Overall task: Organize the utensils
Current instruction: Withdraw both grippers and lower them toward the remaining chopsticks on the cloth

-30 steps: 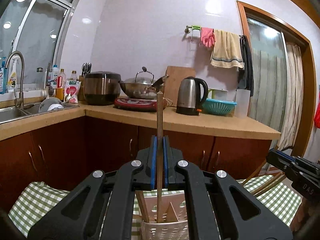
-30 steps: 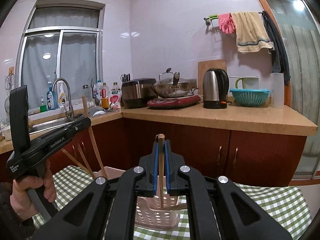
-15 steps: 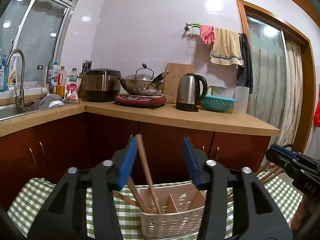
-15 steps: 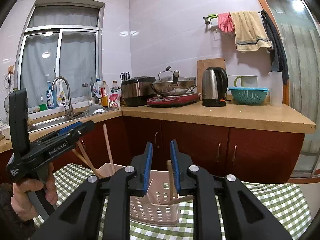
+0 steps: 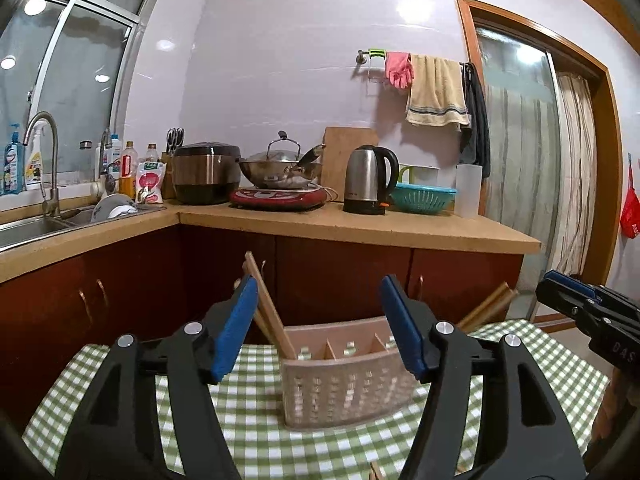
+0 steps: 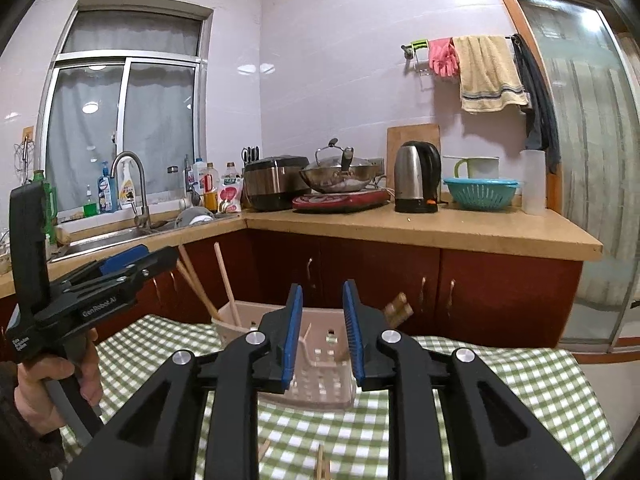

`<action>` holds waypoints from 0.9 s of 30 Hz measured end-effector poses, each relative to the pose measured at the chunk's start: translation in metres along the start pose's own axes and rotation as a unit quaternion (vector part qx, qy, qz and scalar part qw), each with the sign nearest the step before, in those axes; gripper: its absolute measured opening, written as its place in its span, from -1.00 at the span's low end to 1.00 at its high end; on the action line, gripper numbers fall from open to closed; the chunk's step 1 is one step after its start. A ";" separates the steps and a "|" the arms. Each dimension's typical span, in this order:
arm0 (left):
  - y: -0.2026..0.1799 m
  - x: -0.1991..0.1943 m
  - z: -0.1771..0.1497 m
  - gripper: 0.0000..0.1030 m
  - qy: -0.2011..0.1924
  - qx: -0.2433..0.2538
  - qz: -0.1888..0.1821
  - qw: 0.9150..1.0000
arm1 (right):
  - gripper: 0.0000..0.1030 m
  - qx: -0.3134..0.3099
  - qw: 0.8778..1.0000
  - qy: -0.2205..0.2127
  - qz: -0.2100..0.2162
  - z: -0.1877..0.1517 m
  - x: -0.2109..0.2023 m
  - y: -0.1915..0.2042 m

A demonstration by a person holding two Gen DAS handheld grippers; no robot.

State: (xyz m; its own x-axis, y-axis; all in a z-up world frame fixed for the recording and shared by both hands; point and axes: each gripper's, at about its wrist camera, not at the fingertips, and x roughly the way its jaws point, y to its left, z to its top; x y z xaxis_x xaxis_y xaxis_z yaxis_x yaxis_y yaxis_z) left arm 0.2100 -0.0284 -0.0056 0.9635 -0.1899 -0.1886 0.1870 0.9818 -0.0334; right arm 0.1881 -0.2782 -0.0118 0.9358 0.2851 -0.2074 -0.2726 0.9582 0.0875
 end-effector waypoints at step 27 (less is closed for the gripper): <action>0.002 -0.109 -0.139 0.21 0.134 -0.030 0.041 0.990 | -0.57 0.000 0.992 0.125 -0.030 -0.140 -0.089 0.008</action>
State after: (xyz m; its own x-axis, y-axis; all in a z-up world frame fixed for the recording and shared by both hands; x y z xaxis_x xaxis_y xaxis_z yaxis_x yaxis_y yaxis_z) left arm 0.0792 -0.0051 -0.1217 0.8879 -0.1108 -0.4465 0.0915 0.9937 -0.0646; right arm 0.0717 -0.2922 -0.1292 0.8653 0.2257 -0.4475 -0.2186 0.9734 0.0683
